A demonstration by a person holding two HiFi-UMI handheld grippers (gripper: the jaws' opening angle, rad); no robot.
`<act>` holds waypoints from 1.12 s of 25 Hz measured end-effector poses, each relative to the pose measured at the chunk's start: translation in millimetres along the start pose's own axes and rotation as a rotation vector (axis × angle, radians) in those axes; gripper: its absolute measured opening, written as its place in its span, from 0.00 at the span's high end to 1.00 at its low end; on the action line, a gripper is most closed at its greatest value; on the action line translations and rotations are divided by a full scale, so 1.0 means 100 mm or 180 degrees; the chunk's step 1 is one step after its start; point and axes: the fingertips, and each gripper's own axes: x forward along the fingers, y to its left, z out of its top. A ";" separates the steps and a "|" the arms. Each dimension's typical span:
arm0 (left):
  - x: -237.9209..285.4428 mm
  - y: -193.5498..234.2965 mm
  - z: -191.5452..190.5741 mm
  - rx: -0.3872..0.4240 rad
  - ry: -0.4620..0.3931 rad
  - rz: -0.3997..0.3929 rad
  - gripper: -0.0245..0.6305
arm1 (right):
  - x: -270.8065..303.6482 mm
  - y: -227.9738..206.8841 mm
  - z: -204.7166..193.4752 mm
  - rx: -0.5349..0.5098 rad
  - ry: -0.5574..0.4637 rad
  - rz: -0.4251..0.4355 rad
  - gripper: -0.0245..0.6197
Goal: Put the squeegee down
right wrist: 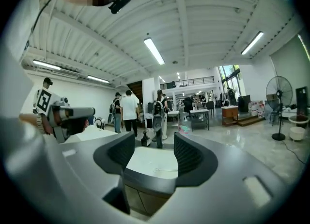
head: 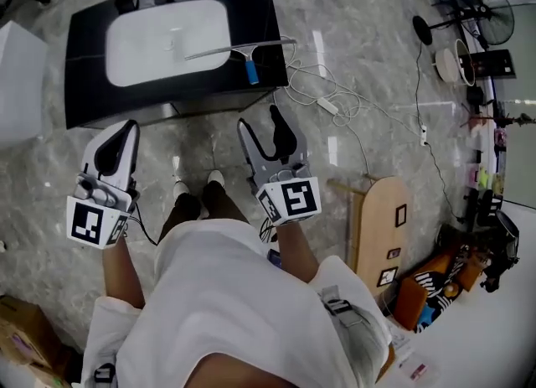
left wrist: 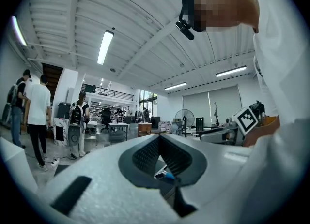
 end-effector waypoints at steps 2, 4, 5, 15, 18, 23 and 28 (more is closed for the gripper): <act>-0.03 0.00 0.06 0.0036 -0.0033 -0.0051 0.96 | -0.11 0.14 0.26 -0.0167 -0.0219 0.0019 0.60; -0.03 -0.02 0.11 0.0071 -0.0073 -0.0108 0.96 | -0.20 0.27 0.49 -0.0307 -0.0416 0.0044 0.71; -0.03 -0.04 0.13 0.0082 -0.0090 -0.0132 0.96 | -0.24 0.33 0.58 -0.0341 -0.0491 0.0076 0.76; -0.24 -0.07 0.17 0.0032 -0.0112 -0.0070 0.96 | -0.24 0.62 0.87 -0.0472 -0.0673 0.0232 0.97; -0.31 -0.03 0.18 0.0036 -0.0120 -0.0013 0.96 | -0.18 0.68 0.87 -0.0485 -0.0647 0.0297 0.97; -0.42 -0.01 0.18 0.0038 -0.0100 0.0049 0.96 | -0.13 0.75 0.91 -0.0468 -0.0662 0.0370 0.97; -0.47 -0.02 0.19 0.0048 -0.0098 0.0092 0.96 | -0.12 0.76 0.92 -0.0451 -0.0675 0.0411 0.97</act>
